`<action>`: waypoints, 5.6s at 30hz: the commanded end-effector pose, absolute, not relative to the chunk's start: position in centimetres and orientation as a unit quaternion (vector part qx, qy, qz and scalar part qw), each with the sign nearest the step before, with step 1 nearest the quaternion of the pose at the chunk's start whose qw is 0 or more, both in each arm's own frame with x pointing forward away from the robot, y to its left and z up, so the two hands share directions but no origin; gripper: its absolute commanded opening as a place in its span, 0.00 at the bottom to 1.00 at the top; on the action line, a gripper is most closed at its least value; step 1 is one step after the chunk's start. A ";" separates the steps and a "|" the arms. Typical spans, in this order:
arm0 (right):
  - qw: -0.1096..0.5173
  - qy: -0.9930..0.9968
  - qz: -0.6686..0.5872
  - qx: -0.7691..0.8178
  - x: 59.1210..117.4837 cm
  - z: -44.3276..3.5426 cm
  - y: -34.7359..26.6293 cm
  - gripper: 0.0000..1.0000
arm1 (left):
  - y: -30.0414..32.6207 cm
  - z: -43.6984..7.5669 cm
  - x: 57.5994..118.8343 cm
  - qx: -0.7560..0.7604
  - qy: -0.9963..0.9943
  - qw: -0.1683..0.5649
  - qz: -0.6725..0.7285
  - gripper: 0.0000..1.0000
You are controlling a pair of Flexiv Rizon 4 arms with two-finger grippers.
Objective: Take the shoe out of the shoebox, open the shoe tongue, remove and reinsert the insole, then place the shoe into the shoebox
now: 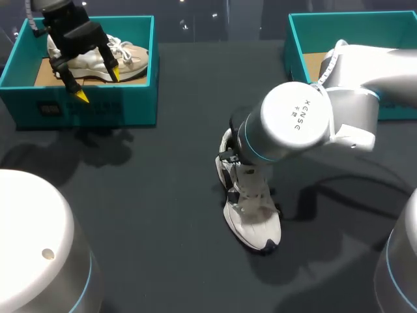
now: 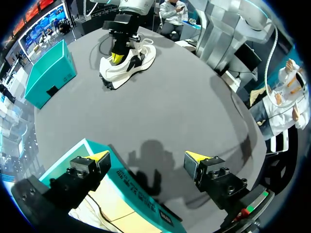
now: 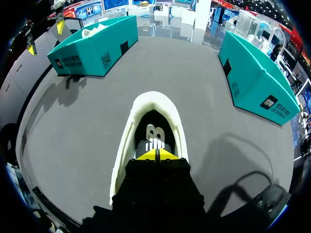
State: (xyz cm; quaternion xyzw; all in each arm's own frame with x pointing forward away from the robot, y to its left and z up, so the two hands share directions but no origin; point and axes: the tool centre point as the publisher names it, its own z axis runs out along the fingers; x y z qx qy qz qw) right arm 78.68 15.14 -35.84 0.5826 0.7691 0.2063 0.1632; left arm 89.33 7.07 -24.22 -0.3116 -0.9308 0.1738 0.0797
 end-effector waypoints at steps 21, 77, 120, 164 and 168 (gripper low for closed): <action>0.142 0.796 0.185 0.559 84.3 -42.4 17.9 0.00 | 7.1 -24.2 89.3 -0.312 -0.931 0.080 0.173 1.00; 0.025 0.861 -0.008 0.507 76.2 -35.3 15.1 0.00 | 7.1 -24.2 89.3 -0.312 -0.931 0.080 0.173 1.00; 0.009 0.843 -0.043 0.535 73.9 -35.4 13.5 1.00 | 7.1 -24.2 89.3 -0.312 -0.931 0.080 0.173 1.00; 0.081 0.792 -0.003 0.605 70.9 -33.7 12.0 1.00 | 7.1 -24.2 89.3 -0.312 -0.931 0.080 0.173 1.00; 0.085 0.792 0.002 0.605 70.6 -33.4 11.8 1.00 | 7.1 -24.2 89.3 -0.312 -0.931 0.080 0.173 1.00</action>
